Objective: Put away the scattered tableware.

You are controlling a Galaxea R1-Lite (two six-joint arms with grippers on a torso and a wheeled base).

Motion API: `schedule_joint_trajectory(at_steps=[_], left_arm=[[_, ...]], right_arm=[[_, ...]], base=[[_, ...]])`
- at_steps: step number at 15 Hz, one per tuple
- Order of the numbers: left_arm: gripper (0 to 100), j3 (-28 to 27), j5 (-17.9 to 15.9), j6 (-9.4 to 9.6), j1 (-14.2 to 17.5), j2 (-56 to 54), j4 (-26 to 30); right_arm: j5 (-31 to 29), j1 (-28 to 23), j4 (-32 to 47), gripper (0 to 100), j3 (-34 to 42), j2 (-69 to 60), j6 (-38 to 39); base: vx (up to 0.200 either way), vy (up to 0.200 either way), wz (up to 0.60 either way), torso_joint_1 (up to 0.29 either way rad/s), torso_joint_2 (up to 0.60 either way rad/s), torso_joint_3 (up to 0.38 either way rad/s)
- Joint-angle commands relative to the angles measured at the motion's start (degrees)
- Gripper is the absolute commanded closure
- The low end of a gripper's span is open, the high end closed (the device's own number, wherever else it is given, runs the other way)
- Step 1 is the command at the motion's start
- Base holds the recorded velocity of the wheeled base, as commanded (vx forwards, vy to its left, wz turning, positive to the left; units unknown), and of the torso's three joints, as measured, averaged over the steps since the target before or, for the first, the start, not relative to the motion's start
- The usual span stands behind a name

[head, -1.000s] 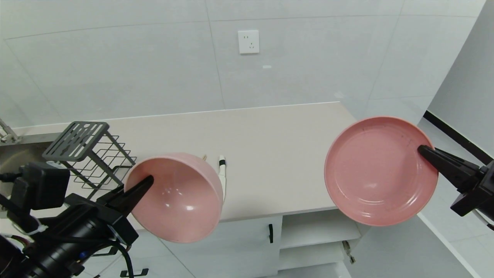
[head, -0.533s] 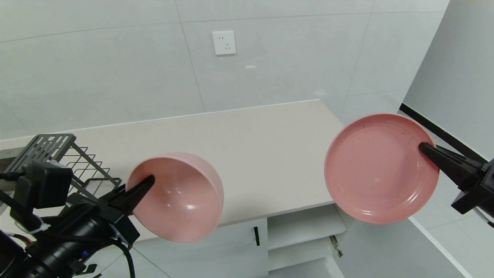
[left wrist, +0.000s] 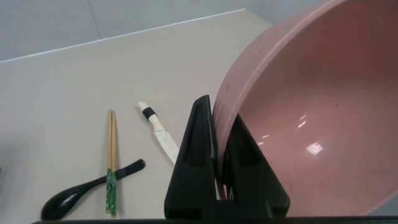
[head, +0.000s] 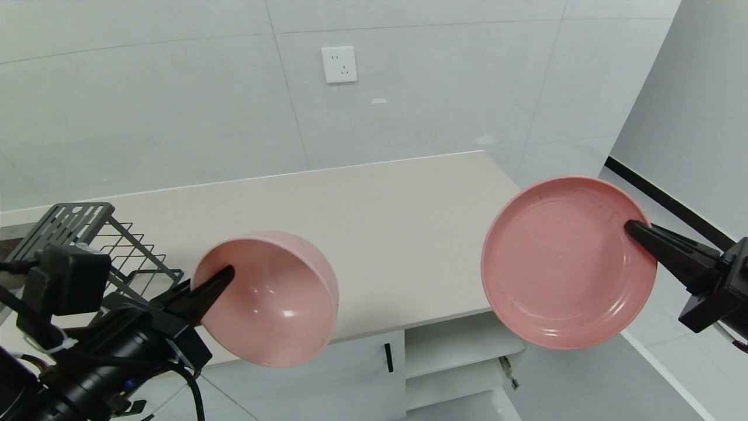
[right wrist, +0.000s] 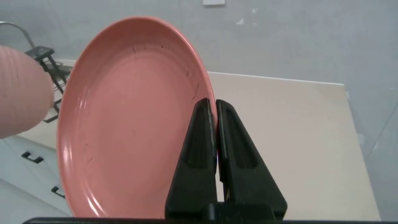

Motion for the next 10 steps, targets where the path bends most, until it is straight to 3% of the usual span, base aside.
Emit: schedule_joint_trajectory(at_steps=[1, 3, 10], left_arm=[[100, -0.07, 0.01, -0.02, 0.00, -0.05, -0.03], [100, -0.07, 0.01, -0.11, 0.00, 0.04, -0.03], [100, 0.37, 0.01, -0.20, 0.00, 0.04, -0.03]], right_arm=[[0.01, 0.44, -0.08, 100, -0.06, 0.02, 0.00], [0.01, 0.53, -0.08, 100, -0.06, 0.02, 0.00], [0.10, 0.53, -0.08, 100, 0.11, 0.02, 0.00]], base=[[0.000, 0.000, 0.00, 0.000, 0.00, 0.000], [0.000, 0.000, 0.00, -0.028, 0.04, 0.035], [0.000, 0.000, 0.00, -0.178, 0.35, 0.174]])
